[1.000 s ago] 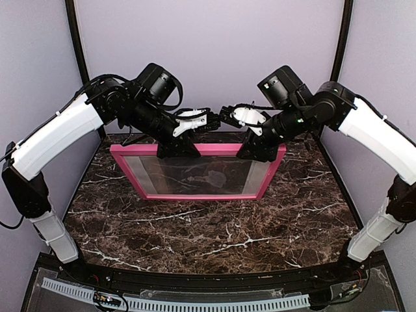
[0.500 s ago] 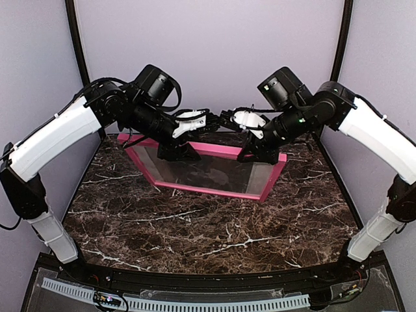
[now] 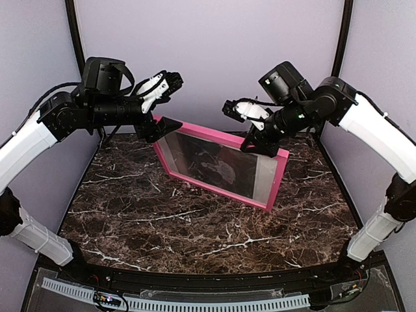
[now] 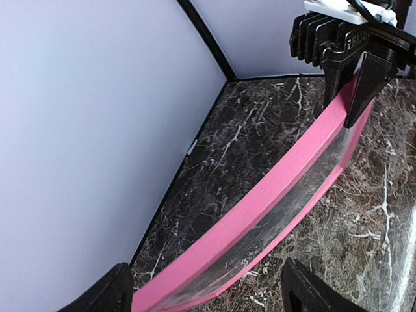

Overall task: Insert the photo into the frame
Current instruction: Turn over the photo frame.

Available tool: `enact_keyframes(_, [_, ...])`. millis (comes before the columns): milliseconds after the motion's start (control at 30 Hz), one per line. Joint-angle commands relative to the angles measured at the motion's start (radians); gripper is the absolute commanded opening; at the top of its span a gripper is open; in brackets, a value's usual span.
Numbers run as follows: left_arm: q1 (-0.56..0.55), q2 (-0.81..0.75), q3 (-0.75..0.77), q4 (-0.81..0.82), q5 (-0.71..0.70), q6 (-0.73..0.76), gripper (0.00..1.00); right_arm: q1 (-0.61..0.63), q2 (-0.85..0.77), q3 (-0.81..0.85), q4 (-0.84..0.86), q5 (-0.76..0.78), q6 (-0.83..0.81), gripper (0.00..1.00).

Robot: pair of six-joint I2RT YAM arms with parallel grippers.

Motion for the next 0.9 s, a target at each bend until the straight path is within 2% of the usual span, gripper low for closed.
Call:
enact_keyframes(0, [0.013, -0.059, -0.072, 0.128, -0.157, -0.105, 0.83, -0.048, 0.035, 0.134, 0.099, -0.017, 0.16, 0.0])
enact_keyframes(167, [0.031, -0.096, -0.152, 0.148, -0.219, -0.219, 0.84, -0.144, 0.116, 0.264, 0.115, -0.09, 0.33, 0.0])
enact_keyframes(333, [0.044, -0.106, -0.249, 0.189, -0.25, -0.338, 0.84, -0.24, 0.129, 0.22, 0.234, -0.168, 0.516, 0.0])
enact_keyframes(667, [0.044, -0.064, -0.442, 0.28, -0.199, -0.503, 0.84, -0.4, -0.004, -0.171, 0.541, -0.269, 0.797, 0.0])
enact_keyframes(867, [0.044, -0.041, -0.508, 0.327, -0.155, -0.54, 0.84, -0.46, -0.107, -0.44, 0.71, -0.343, 0.934, 0.17])
